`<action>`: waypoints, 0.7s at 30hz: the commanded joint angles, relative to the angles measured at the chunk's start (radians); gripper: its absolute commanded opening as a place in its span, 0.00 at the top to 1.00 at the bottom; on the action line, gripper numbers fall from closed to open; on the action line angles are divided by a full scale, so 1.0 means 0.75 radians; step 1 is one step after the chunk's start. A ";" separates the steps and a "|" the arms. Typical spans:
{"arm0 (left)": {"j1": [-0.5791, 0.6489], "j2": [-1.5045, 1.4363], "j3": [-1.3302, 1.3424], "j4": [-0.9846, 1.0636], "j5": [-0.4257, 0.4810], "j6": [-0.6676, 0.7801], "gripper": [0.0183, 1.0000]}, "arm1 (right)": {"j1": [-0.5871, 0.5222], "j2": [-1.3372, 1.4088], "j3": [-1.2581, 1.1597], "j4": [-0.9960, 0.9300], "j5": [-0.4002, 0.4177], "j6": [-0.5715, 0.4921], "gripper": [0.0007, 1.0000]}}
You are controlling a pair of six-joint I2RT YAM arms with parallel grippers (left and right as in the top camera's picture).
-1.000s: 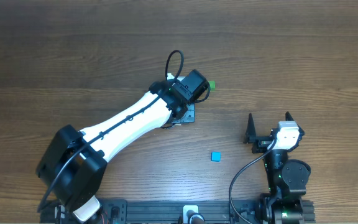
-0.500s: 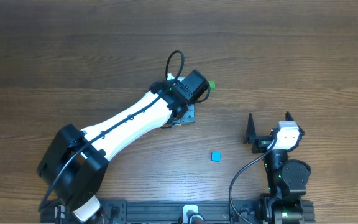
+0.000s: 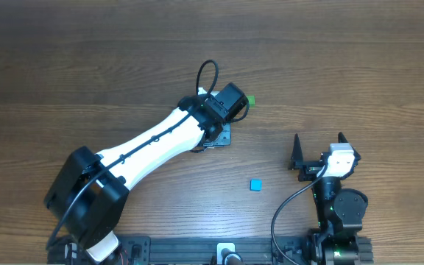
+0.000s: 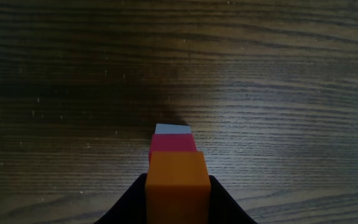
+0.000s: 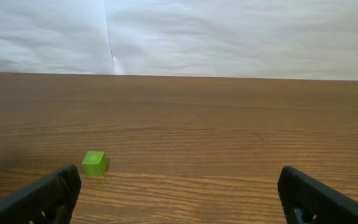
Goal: Stack Cubes
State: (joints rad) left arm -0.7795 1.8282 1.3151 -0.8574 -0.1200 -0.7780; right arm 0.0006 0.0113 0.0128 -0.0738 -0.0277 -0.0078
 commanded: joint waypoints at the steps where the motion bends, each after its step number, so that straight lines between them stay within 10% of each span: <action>1: -0.004 0.029 0.027 -0.009 -0.007 0.020 0.69 | -0.001 -0.009 -0.010 0.003 0.003 -0.011 0.01; 9: -0.004 0.029 0.027 -0.019 -0.007 0.020 0.64 | -0.001 -0.009 -0.010 0.003 0.003 -0.010 0.01; 15: -0.004 0.025 0.027 0.028 -0.040 0.019 0.04 | -0.001 -0.009 -0.010 0.003 0.003 -0.011 0.01; 21: -0.004 -0.036 0.090 0.094 -0.143 0.020 0.00 | -0.001 -0.009 -0.010 0.003 0.003 -0.010 0.01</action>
State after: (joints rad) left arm -0.7799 1.8286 1.3270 -0.7925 -0.1577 -0.7670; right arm 0.0006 0.0109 0.0128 -0.0738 -0.0277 -0.0090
